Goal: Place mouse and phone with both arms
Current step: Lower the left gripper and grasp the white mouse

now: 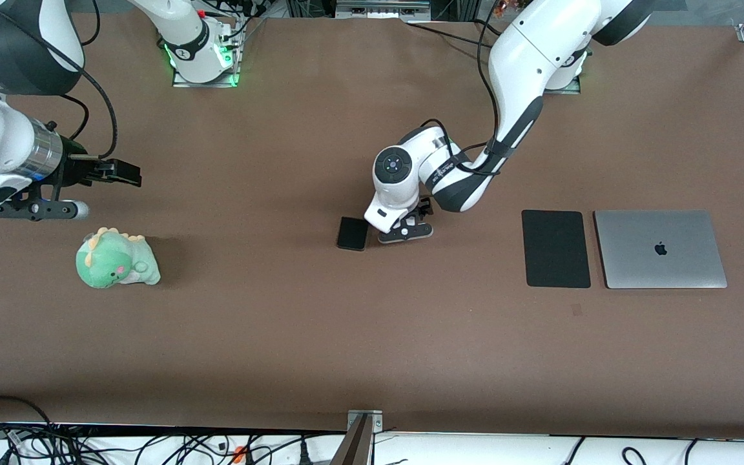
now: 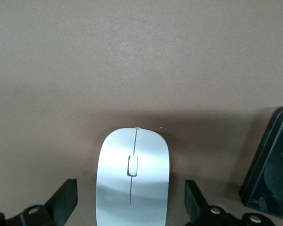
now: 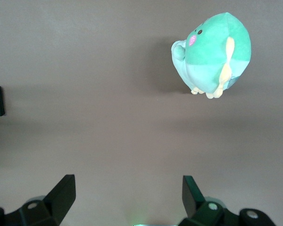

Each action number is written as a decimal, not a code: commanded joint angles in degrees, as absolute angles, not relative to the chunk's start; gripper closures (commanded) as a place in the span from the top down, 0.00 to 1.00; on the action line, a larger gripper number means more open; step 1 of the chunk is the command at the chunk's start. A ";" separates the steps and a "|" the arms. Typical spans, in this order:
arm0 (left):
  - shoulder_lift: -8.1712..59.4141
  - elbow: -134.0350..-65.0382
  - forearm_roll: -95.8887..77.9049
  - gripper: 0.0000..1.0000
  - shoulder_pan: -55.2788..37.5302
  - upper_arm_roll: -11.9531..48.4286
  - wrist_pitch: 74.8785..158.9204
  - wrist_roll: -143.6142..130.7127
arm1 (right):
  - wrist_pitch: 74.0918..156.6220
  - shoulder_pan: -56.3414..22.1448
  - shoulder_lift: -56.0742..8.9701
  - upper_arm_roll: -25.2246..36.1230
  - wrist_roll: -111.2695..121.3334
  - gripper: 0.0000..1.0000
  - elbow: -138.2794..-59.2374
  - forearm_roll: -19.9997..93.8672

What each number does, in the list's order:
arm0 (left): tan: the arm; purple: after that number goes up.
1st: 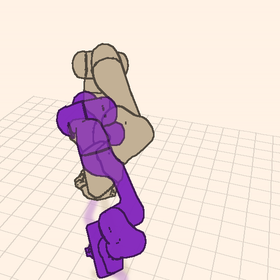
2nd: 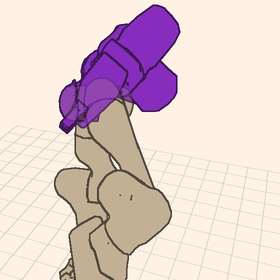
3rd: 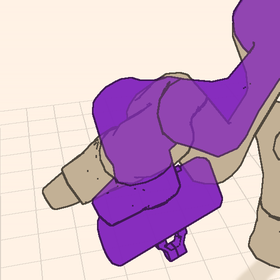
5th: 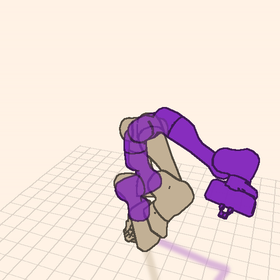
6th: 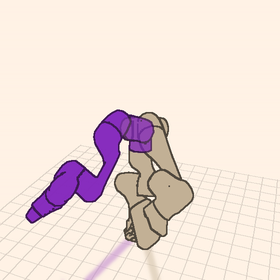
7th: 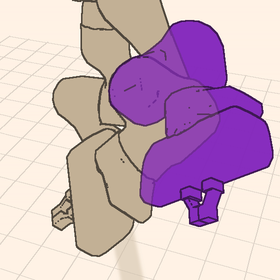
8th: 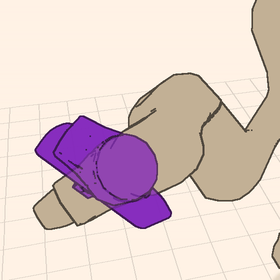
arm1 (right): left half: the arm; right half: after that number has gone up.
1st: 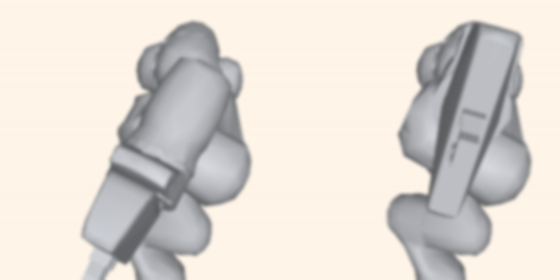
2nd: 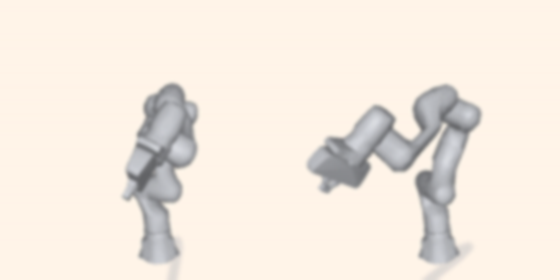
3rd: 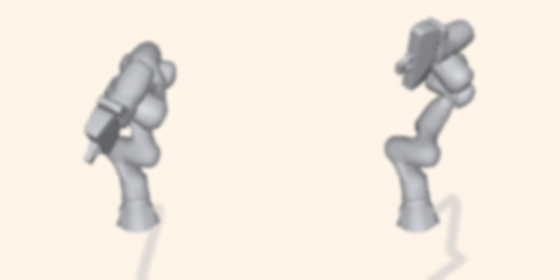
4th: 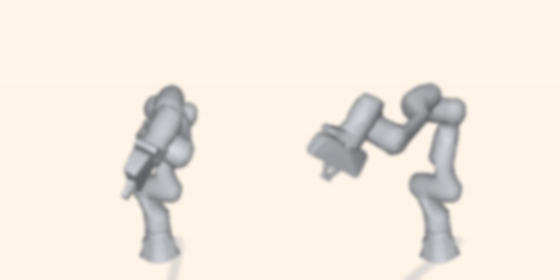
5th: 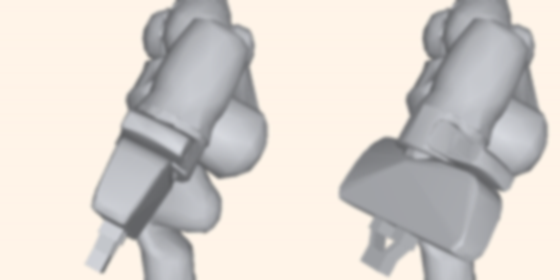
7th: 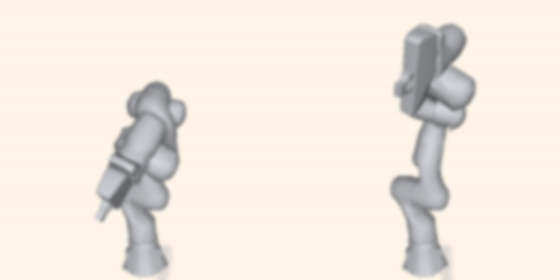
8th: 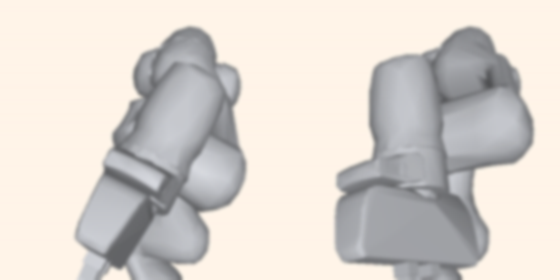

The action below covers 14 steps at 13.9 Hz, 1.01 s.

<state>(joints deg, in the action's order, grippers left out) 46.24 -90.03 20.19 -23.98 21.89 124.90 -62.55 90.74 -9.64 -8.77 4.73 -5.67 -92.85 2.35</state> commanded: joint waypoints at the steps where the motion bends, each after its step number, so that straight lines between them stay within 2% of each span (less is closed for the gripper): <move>1: 46.23 -90.26 21.80 1.00 -24.08 21.62 125.51 -63.02 | 90.79 -10.02 -8.44 4.83 -5.89 1.00 -93.08 1.49; 14: 45.97 -90.09 21.71 1.00 -23.91 21.71 125.33 -63.46 | 90.62 -10.11 -8.79 4.83 -5.89 1.00 -92.72 1.49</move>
